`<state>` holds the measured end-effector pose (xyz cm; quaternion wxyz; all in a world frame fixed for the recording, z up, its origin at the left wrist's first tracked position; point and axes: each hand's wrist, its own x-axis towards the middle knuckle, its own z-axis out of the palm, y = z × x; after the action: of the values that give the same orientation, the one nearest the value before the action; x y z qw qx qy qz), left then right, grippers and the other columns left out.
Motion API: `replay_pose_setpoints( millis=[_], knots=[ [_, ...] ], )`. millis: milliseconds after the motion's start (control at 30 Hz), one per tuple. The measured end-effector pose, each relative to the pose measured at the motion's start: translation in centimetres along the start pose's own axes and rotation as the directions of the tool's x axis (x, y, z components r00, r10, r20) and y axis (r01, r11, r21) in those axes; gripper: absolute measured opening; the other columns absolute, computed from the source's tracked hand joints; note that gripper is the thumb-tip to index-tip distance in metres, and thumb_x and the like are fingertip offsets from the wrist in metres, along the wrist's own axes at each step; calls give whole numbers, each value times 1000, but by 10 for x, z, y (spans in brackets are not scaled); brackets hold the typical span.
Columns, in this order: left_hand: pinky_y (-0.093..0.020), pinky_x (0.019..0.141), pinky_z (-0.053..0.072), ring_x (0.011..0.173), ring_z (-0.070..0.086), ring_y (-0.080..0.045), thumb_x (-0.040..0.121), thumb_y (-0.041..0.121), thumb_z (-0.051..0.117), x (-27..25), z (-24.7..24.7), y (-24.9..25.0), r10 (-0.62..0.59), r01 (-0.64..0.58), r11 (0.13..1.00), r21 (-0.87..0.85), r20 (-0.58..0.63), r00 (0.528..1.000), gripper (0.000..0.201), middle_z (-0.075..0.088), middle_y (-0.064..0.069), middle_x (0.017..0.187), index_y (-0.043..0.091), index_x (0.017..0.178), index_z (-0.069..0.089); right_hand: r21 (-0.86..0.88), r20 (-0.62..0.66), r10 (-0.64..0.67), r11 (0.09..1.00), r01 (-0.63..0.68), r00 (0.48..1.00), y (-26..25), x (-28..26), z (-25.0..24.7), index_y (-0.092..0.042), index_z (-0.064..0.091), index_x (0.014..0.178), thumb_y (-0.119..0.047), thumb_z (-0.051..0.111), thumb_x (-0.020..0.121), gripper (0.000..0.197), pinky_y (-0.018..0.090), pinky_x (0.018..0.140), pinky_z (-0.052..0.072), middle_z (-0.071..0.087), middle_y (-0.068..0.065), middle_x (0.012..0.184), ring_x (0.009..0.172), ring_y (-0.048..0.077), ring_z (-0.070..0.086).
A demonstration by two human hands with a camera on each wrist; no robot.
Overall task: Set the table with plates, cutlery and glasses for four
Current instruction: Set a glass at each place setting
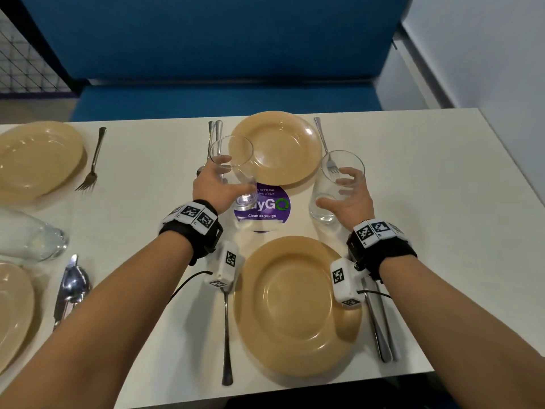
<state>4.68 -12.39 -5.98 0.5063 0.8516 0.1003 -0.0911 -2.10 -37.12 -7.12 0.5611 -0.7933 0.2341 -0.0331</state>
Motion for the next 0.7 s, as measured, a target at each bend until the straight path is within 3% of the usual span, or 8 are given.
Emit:
replay_pose_setpoints(
  millis=[233,433,567,700],
  knots=[
    [-34,99,45,116,55,-20,62,23,87,4,4,-6,27,-27,1000,-1,0,1000,78,55,6,120,28,128,46,18,36,7,1000,-7,999,1,-6,-1,-37,41,111,-8,80,64,69,28,89,44,52,-3,115,108,16,52],
    [-23,90,40,111,53,-16,59,25,88,4,5,-10,50,-49,999,20,-29,998,84,53,1,126,24,130,42,-6,132,-24,1000,25,991,10,-19,-14,-35,45,113,-7,84,61,71,28,90,44,54,0,117,107,16,54],
    [-23,89,40,111,54,-18,60,25,88,3,4,-11,60,-59,998,26,-41,997,78,54,0,124,23,125,44,-16,184,-42,999,46,982,18,-26,-22,-32,45,115,-3,84,61,72,20,84,43,52,-1,116,107,15,52],
    [-23,89,41,110,55,-17,60,26,88,1,4,-11,69,-67,997,34,-57,996,76,56,0,124,24,123,46,-13,154,-52,998,55,987,21,-29,-25,-32,47,116,-4,84,60,72,19,82,42,52,-4,112,108,16,53]
  ],
)
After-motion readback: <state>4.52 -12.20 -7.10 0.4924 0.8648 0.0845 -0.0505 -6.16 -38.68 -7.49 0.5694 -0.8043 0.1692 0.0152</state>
